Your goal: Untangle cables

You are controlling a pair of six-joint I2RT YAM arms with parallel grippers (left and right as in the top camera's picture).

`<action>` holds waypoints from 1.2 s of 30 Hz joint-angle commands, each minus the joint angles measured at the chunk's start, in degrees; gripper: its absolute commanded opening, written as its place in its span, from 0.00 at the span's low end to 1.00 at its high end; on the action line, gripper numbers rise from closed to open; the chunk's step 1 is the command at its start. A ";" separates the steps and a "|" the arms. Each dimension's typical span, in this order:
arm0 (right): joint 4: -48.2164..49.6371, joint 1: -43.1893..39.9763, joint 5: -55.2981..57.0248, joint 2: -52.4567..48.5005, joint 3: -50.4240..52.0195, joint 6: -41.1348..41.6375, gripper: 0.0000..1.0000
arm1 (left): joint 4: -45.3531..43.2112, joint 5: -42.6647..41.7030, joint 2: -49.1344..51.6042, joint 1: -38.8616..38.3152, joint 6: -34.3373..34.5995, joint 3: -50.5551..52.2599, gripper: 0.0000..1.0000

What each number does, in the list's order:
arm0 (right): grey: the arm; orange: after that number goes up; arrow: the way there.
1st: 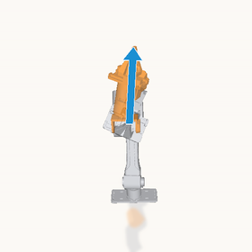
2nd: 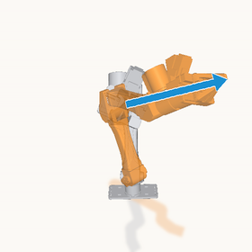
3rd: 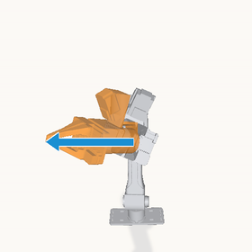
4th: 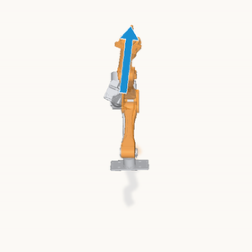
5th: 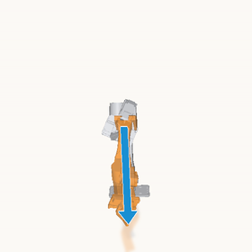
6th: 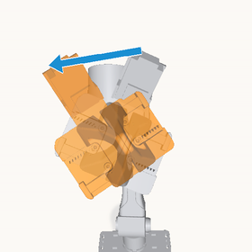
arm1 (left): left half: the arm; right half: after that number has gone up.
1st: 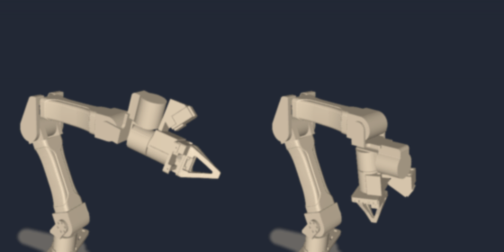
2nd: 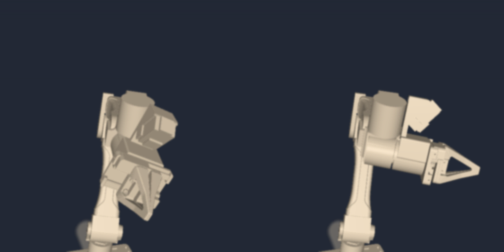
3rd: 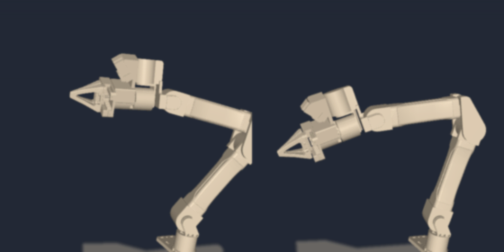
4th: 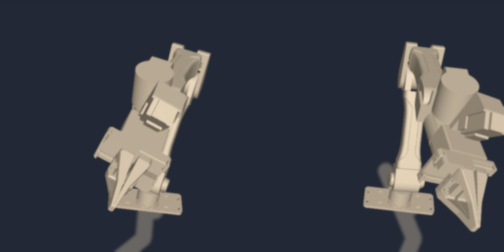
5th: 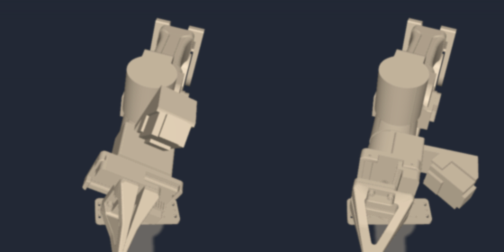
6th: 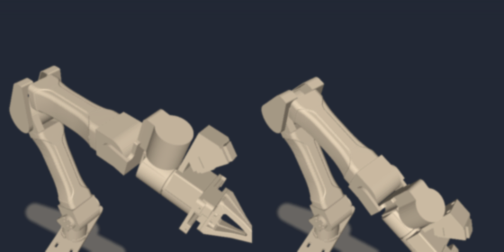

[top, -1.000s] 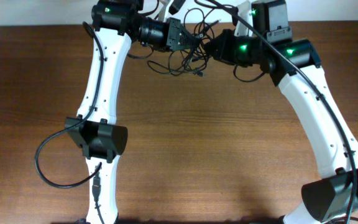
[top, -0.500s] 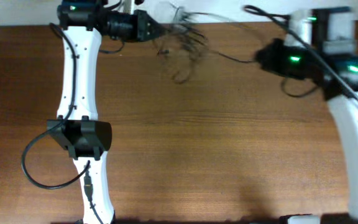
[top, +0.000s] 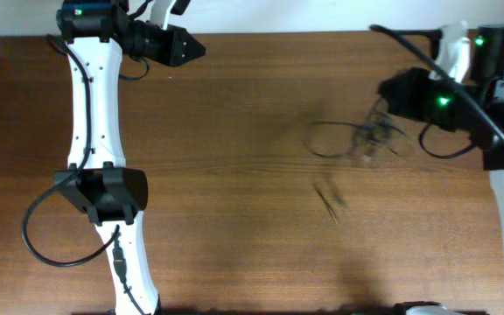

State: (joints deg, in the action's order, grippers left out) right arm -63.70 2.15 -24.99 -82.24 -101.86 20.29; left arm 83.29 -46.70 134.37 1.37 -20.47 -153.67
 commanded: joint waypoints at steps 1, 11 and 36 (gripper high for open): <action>4.94 5.64 -10.47 0.22 -0.04 -2.12 0.04 | -0.79 -0.85 -1.01 0.20 -1.09 -1.11 0.12; 3.28 15.19 -2.51 -7.08 0.07 -1.81 0.47 | -0.68 -0.83 -1.01 0.13 -1.07 -1.11 0.15; -10.88 -8.61 13.70 -9.75 -0.02 -2.16 0.99 | -5.90 21.40 -0.22 -24.72 7.41 16.50 0.38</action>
State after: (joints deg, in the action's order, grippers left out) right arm -74.59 -6.22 -12.01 -92.44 -101.78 20.16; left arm 79.44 -30.87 134.37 -21.96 -18.65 -143.26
